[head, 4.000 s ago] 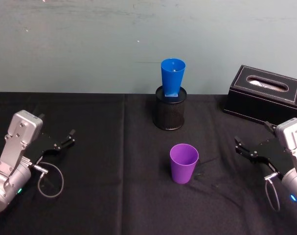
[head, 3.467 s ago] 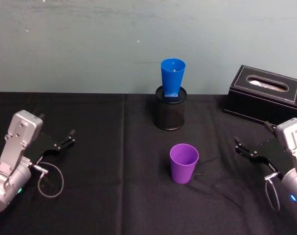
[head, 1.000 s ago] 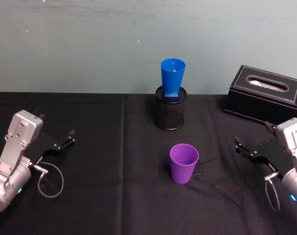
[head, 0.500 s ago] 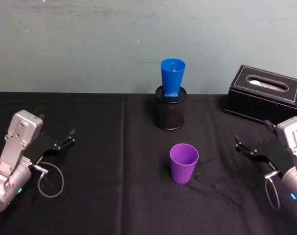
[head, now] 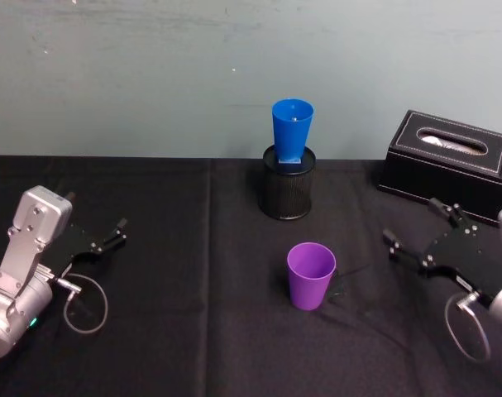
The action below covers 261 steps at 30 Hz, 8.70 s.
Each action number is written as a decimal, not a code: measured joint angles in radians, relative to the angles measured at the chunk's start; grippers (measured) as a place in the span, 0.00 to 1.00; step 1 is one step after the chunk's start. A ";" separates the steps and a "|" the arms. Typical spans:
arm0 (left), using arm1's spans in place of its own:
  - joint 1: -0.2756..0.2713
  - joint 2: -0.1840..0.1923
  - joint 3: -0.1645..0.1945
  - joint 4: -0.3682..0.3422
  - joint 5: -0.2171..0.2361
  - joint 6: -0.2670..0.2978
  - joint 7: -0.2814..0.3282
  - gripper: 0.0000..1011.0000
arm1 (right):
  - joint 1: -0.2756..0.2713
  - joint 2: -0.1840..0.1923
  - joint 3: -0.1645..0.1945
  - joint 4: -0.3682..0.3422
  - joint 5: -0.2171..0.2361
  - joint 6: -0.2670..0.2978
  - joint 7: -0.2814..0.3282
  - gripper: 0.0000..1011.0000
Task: Pick up one cup with a gripper and tap it against the other cup.
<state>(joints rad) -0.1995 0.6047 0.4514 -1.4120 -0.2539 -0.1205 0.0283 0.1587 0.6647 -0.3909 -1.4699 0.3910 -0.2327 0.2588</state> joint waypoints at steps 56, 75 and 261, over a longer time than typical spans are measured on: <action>0.000 0.000 0.000 0.000 0.000 0.000 0.000 1.00 | 0.273 -0.155 -0.150 0.404 0.147 -0.038 0.680 0.99; 0.000 0.000 0.000 0.000 0.000 0.000 0.000 1.00 | 0.317 -0.219 -0.145 0.488 0.130 -0.056 0.671 0.99; 0.000 0.000 0.000 0.000 0.000 0.000 0.000 1.00 | 0.367 -0.132 -0.102 0.119 0.181 0.249 0.454 0.72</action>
<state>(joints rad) -0.1995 0.6047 0.4514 -1.4119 -0.2539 -0.1205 0.0283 0.5256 0.5322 -0.4928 -1.3514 0.5715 0.0167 0.7127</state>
